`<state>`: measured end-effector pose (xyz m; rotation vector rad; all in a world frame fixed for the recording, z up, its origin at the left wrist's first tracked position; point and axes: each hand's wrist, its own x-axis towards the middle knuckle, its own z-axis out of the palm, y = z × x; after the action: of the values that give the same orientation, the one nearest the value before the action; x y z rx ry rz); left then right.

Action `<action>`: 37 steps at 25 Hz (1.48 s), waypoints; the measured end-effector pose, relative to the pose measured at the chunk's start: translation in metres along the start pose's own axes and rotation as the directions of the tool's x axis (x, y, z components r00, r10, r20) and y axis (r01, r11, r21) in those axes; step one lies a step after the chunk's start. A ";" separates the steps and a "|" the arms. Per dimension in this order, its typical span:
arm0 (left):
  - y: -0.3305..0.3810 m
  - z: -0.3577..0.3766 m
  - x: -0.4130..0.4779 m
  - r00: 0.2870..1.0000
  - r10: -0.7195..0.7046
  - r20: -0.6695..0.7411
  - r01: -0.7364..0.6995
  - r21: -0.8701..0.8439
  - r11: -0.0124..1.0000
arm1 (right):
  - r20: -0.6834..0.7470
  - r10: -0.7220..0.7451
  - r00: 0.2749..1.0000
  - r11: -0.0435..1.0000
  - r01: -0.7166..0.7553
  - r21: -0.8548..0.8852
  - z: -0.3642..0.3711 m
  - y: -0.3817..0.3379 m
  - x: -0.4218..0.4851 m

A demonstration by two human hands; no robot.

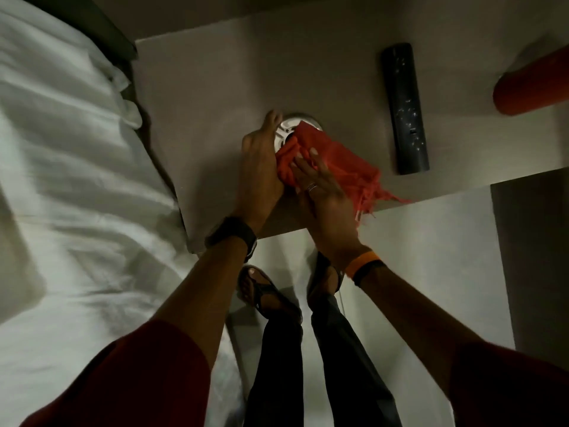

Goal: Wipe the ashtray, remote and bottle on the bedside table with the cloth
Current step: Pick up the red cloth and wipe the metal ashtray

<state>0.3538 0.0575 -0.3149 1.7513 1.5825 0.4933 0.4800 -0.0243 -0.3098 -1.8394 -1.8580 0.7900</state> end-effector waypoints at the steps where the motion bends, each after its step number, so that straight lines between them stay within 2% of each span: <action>1: 0.002 0.000 0.000 1.000 0.002 -0.015 -0.002 0.015 1.000 | 0.018 -0.048 0.999 0.998 0.049 -0.042 -0.004 0.008 0.005; 3: 0.008 0.003 -0.001 0.997 -0.040 -0.065 0.046 0.087 0.995 | -0.006 -0.034 0.999 0.999 0.033 -0.016 -0.012 0.021 0.014; 5: 0.016 0.006 -0.006 0.993 -0.078 -0.084 0.094 0.206 0.974 | -0.047 0.093 0.995 0.989 -0.086 0.119 -0.016 0.026 0.019; 9: 0.009 -0.007 -0.002 0.998 -0.016 0.062 -0.011 0.416 0.909 | -0.100 0.180 0.979 0.960 -0.152 0.233 -0.022 0.023 0.037; 12: 0.003 -0.019 0.011 0.974 0.076 0.212 -0.136 0.284 0.949 | -0.055 0.106 0.993 0.986 -0.098 0.133 -0.021 0.020 0.044; 15: 0.003 -0.015 0.010 0.978 0.119 0.169 -0.149 0.180 0.972 | -0.017 0.034 0.999 0.999 -0.034 -0.040 -0.003 0.005 0.012; 17: 0.002 -0.014 0.005 0.985 0.130 0.116 -0.151 0.197 0.969 | -0.030 0.038 0.999 0.999 -0.039 -0.032 0.004 -0.005 -0.011; 19: 0.002 -0.013 0.001 0.984 0.116 0.134 -0.139 0.180 0.974 | -0.059 0.033 0.998 0.998 -0.036 -0.052 0.001 -0.003 0.000; 23: -0.001 -0.007 0.002 0.989 0.098 0.111 -0.113 0.141 0.983 | -0.063 0.175 0.982 0.984 -0.175 0.017 -0.009 0.009 0.048; 27: 0.003 -0.006 -0.002 0.993 0.108 0.047 -0.114 0.147 0.982 | -0.049 0.091 0.995 0.995 -0.089 0.044 -0.012 0.010 0.000; 29: 0.008 -0.006 -0.002 0.994 0.093 0.054 -0.101 0.186 0.977 | 0.011 0.097 0.995 0.989 -0.097 0.107 -0.020 0.008 -0.031; 31: 0.013 -0.006 -0.002 0.995 0.068 0.073 -0.085 0.257 0.963 | 0.011 0.179 0.984 0.956 -0.177 0.232 -0.033 0.004 -0.046; 34: 0.027 0.001 -0.011 0.997 -0.001 0.082 -0.030 0.369 0.929 | -0.050 0.419 0.907 0.786 -0.334 0.520 -0.068 0.003 -0.038; 36: 0.049 0.012 -0.020 0.998 0.049 -0.024 -0.038 0.348 0.937 | -0.088 0.537 0.839 0.673 -0.363 0.645 -0.102 0.008 -0.032; 37: 0.066 0.022 -0.023 0.992 0.078 -0.104 -0.048 0.270 0.962 | -0.120 0.577 0.808 0.644 -0.359 0.676 -0.123 0.015 -0.030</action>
<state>0.4109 0.0301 -0.2788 2.0114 1.7433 0.4315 0.5723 -0.0410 -0.2240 -1.8471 -0.7308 1.0394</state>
